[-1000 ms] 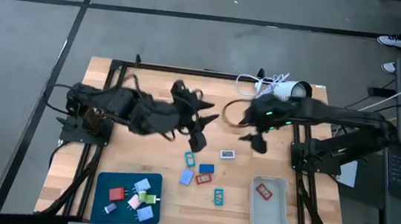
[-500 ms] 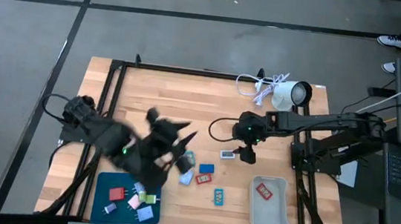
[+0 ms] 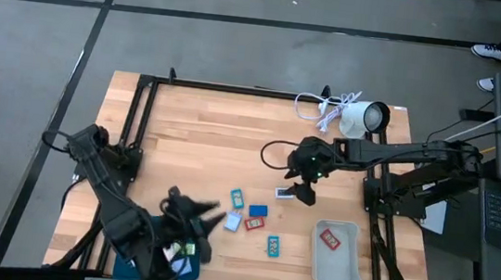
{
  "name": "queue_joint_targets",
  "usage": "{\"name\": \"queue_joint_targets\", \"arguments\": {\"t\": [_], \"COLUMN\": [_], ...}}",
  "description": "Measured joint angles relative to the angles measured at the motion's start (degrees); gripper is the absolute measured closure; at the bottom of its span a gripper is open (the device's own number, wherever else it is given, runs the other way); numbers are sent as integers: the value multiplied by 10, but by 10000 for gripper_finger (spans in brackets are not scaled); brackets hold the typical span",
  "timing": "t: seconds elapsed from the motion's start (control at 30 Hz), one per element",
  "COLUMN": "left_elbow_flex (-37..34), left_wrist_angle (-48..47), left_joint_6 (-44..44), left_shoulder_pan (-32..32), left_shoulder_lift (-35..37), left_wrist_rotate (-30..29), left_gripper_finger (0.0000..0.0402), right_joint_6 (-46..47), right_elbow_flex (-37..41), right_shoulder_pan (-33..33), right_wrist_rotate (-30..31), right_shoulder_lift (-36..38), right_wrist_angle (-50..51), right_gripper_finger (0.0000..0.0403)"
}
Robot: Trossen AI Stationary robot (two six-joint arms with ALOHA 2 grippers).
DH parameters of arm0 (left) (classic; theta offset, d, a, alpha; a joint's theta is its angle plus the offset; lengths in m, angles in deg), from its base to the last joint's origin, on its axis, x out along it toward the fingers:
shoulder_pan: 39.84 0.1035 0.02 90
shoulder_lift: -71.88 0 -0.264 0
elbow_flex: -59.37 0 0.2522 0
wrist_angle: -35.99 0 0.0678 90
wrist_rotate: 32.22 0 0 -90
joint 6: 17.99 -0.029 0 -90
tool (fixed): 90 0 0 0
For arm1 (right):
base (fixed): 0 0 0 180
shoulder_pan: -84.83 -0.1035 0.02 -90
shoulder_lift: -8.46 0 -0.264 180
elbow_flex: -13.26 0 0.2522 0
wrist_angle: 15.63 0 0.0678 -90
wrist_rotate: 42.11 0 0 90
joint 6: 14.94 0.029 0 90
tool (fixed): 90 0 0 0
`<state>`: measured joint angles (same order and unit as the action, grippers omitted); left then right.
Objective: Pick & Place Office items
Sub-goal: Put the white digital clock into the gray bin
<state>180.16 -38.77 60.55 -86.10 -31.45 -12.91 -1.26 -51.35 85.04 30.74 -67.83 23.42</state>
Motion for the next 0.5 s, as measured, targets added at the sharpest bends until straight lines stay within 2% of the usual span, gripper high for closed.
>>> {"name": "queue_joint_targets", "arguments": {"t": [0.1,0.2,0.27,0.4,0.5], "left_elbow_flex": [-20,-50,-72,-108,-161], "left_wrist_angle": [136,336,448,484,528], "left_joint_6": [-132,-294,-370,-430,-451], "left_shoulder_pan": [9,40,66,112,144], "left_shoulder_lift": [4,14,15,17,25], "left_wrist_rotate": [132,256,332,449,520], "left_gripper_finger": [267,282,296,315,320], "right_joint_6": [14,24,26,26,29], "right_elbow_flex": [-12,-36,-54,-89,-98], "right_shoulder_pan": [0,0,0,0,0], "right_wrist_rotate": [-4,-3,5,32,63], "right_shoulder_lift": [0,0,0,0,0], "right_wrist_angle": [1,0,1,8,38], "right_gripper_finger": [119,119,119,119,119]}}
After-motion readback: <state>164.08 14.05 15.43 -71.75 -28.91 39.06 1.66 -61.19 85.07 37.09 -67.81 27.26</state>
